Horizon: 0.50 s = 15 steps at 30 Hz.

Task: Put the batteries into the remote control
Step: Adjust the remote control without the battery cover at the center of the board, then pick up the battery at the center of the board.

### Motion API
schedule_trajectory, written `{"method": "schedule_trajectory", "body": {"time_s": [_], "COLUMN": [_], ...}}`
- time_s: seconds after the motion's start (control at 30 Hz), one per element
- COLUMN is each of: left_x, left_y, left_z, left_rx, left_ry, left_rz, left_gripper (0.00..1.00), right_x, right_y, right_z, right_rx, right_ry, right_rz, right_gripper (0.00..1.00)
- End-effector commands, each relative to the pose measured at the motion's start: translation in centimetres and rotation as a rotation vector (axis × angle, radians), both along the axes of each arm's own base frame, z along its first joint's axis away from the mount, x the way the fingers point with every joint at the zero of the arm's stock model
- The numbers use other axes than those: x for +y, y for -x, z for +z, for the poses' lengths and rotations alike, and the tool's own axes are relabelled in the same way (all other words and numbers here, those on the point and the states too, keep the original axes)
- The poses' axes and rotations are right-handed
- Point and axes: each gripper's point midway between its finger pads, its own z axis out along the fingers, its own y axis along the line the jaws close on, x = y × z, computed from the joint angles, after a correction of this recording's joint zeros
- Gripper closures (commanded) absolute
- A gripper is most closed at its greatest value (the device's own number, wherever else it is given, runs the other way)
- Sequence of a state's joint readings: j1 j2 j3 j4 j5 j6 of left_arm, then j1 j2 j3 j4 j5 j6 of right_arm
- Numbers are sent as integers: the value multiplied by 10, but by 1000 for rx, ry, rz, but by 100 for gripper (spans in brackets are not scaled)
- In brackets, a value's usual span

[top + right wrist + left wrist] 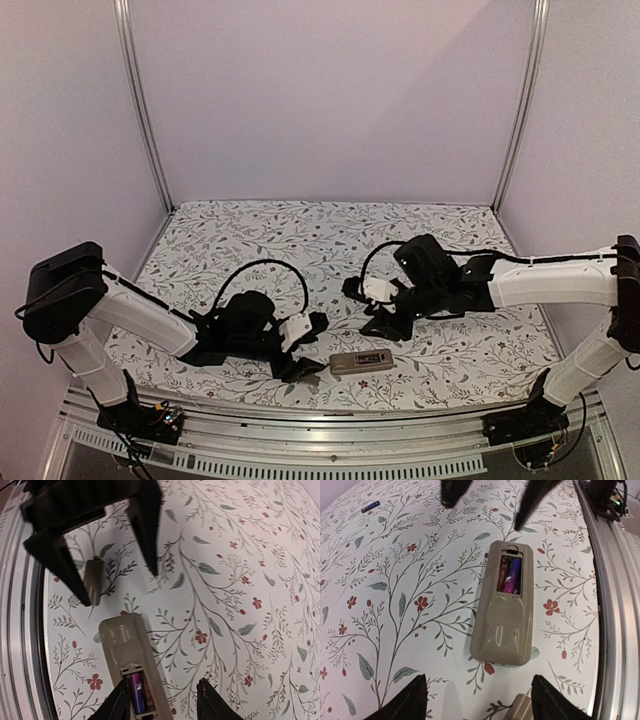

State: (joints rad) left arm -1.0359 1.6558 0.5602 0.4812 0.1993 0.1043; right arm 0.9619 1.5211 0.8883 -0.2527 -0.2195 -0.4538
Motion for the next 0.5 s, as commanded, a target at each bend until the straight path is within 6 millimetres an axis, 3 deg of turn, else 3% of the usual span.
{"method": "schedule_trajectory", "body": {"time_s": [0.0, 0.1, 0.23, 0.37, 0.47], "left_x": [-2, -2, -1, -1, -1], "left_y": [-5, -5, -7, -9, -9], "left_z": [4, 6, 9, 12, 12], "left_rx": [-8, -12, -19, -28, -28], "left_ry": [4, 7, 11, 15, 13], "left_rz": [-4, -1, 6, 15, 18], "left_gripper": [29, 29, 28, 28, 28], "right_x": [-38, -81, -133, -143, -148], "right_y": [-99, -154, -217, -253, -272], "right_z": [67, 83, 73, 21, 0], "right_rx": [16, 56, 115, 169, 141], "right_ry": [-179, -187, -83, 65, 146], "right_rz": [-450, -681, -944, -981, -963], "right_gripper": [53, 48, 50, 50, 49]}}
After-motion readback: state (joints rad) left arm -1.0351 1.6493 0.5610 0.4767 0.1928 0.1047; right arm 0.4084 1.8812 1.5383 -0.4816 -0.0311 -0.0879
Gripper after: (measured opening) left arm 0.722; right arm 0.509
